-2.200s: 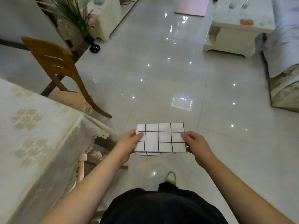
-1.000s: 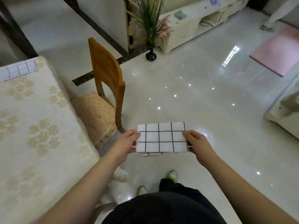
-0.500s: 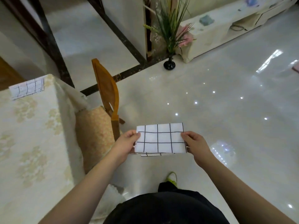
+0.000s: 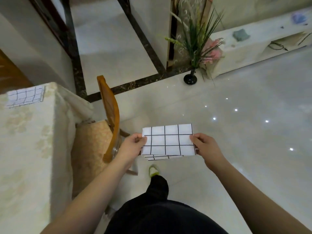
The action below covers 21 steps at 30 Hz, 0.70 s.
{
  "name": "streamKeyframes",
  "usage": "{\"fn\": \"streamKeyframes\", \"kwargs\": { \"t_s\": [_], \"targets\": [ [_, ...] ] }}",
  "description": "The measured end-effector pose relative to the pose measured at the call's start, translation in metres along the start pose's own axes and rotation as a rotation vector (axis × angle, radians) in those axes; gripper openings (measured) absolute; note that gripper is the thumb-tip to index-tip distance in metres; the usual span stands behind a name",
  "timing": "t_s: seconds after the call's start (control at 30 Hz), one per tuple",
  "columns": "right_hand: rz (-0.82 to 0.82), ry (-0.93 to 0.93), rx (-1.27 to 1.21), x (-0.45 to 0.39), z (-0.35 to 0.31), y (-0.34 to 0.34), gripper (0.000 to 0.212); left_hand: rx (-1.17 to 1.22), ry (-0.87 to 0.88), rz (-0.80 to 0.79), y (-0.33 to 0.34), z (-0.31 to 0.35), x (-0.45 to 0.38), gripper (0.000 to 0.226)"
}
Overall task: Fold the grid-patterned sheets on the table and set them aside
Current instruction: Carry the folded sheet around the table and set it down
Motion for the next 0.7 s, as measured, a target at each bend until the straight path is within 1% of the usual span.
{"fn": "streamKeyframes", "kwargs": {
  "t_s": [0.17, 0.4, 0.53, 0.63, 0.7],
  "targets": [
    [-0.025, -0.019, 0.047, -0.067, -0.034, 0.037, 0.014, 0.0, 0.042, 0.093, -0.005, 0.026, -0.069, 0.012],
    [-0.088, -0.065, 0.134, -0.144, -0.099, 0.091, 0.014, 0.146, -0.042, 0.116, -0.014, 0.063, -0.148, 0.004],
    [-0.139, -0.076, 0.175, -0.184, -0.129, 0.123, 0.014, 0.237, -0.071, 0.116, -0.023, 0.079, -0.178, 0.007],
    [-0.202, -0.097, 0.208, -0.213, -0.152, 0.152, 0.014, 0.27, -0.085, 0.159, -0.032, 0.092, -0.2, 0.015],
    [-0.24, -0.111, 0.236, -0.233, -0.167, 0.173, 0.014, 0.283, -0.087, 0.194, -0.039, 0.099, -0.217, 0.01]
  ]
}}
Point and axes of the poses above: each hand's wrist, its own x-axis away from the middle knuckle, its own y-axis out of the palm, z = x × y, the point moved 9 cm from there along -x, towards the middle knuckle, and after that the axes turned 10 degrees about z, right-handed, at the moved point
